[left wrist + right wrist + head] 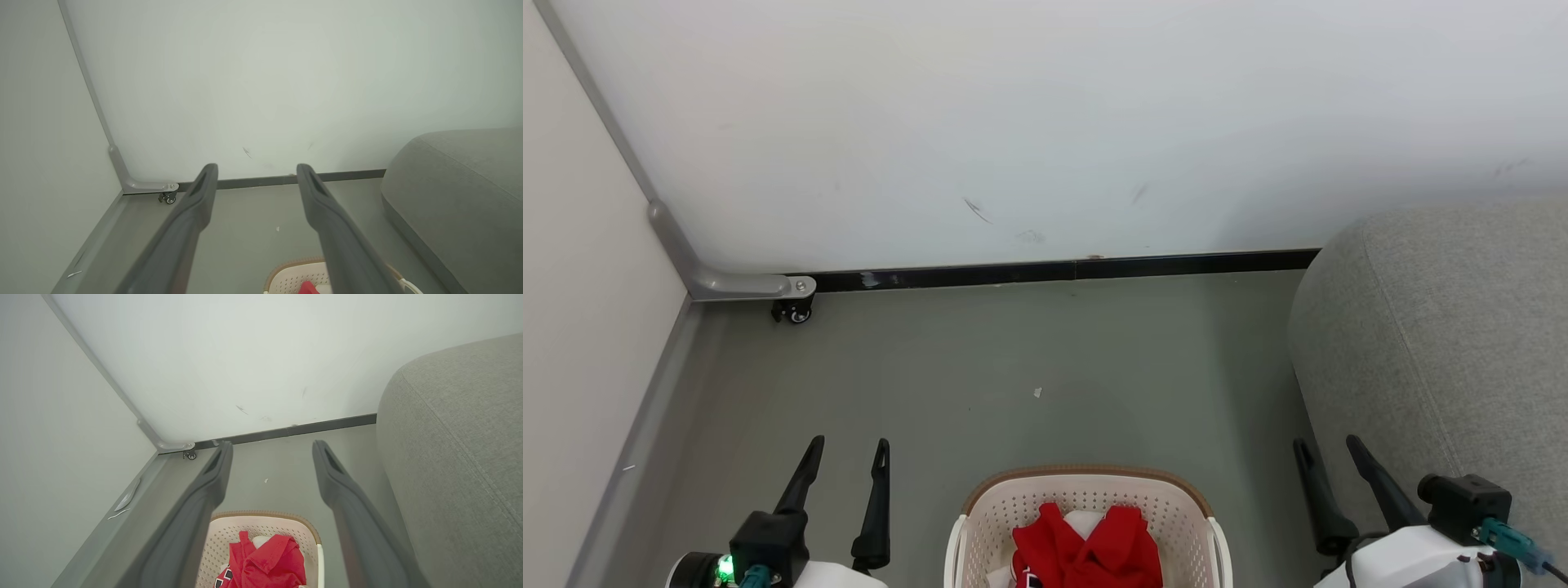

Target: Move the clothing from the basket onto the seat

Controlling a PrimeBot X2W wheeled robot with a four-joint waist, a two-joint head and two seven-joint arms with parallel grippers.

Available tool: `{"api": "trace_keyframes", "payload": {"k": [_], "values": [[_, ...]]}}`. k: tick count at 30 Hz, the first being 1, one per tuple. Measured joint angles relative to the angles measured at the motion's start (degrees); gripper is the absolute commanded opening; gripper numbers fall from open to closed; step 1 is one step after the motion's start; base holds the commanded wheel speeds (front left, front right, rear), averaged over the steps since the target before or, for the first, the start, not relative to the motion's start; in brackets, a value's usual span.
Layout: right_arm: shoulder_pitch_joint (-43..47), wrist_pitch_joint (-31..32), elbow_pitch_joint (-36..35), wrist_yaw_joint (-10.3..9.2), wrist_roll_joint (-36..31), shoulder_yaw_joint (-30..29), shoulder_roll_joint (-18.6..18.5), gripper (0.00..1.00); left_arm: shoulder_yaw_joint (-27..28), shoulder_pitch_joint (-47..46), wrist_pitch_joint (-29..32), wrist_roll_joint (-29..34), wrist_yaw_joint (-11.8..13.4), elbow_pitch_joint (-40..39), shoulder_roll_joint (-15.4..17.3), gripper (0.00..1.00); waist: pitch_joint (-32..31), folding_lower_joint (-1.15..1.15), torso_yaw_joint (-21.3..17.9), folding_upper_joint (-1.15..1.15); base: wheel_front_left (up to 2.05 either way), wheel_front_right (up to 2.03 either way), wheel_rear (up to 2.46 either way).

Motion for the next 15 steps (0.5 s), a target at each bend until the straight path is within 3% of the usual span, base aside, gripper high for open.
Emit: {"api": "trace_keyframes", "payload": {"k": [10, 15], "values": [[0.29, -2.04, -0.7, 0.01, -9.0, 0.89, -0.11, 1.0, -0.49, 0.02, -2.0, 8.2, 2.75, 0.34, 0.18, 1.0, -0.37, 0.0, 0.09, 0.0, 0.0, 0.0, 0.0], [0.29, -2.04, -0.71, 0.01, -9.0, 0.86, -0.13, 1.0, -0.56, 0.01, -2.0, 8.2, 2.94, 0.53, 0.18, 1.0, -0.3, -0.01, 0.03, 0.0, 0.0, 0.0, 0.0]]}}
